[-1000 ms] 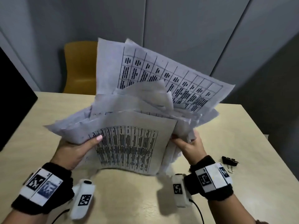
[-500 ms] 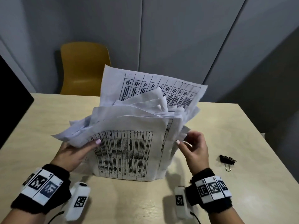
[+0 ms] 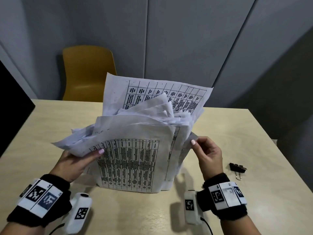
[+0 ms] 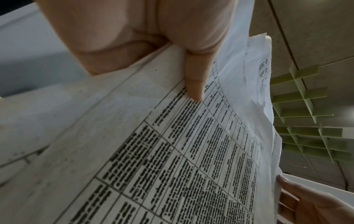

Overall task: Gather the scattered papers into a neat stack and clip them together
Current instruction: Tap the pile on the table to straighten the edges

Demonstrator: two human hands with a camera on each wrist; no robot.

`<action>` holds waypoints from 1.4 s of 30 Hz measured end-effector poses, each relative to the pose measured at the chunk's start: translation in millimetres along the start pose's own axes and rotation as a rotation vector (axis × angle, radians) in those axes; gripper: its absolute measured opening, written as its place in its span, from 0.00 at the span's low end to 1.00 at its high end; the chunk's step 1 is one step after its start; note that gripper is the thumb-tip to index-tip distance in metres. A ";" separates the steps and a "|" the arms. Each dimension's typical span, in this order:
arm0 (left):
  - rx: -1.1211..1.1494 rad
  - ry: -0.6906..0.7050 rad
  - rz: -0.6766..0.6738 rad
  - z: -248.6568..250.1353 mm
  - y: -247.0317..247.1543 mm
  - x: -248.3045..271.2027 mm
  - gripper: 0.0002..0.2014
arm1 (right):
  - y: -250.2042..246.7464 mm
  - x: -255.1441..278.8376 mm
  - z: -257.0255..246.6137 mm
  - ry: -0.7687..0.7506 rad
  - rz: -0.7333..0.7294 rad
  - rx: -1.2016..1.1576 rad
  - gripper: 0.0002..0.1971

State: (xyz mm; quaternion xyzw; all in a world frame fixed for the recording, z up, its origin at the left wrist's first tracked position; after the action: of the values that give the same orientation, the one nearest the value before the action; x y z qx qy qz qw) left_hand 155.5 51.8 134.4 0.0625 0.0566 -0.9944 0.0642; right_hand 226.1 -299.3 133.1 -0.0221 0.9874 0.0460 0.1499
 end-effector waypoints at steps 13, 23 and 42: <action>-0.090 0.021 -0.087 8.8 5.8 0.4 0.24 | 56.7 -25.2 -184.0 -0.620 -0.072 0.506 0.13; -0.050 0.021 -0.039 3.9 7.6 0.5 0.30 | 119.3 -12.6 -227.6 -0.748 -0.371 0.789 0.07; 0.031 0.057 0.039 2.5 7.0 -1.4 0.14 | 109.3 -42.0 -115.3 -0.185 -0.296 -0.007 0.13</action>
State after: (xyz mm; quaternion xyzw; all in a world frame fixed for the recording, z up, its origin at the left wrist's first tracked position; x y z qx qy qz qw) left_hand 157.6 44.7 136.3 0.0926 0.0419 -0.9915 0.0811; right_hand 226.0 -200.6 264.4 -0.1635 0.9551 0.0285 0.2453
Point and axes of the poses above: each hand's wrist, its own x-axis away from the middle knuckle, its own y-axis out of the palm, z = x × y, the point moved 10 cm from there along -x, towards the middle knuckle, and after that the axes turned 6 degrees about -z, right-handed, at the moved point
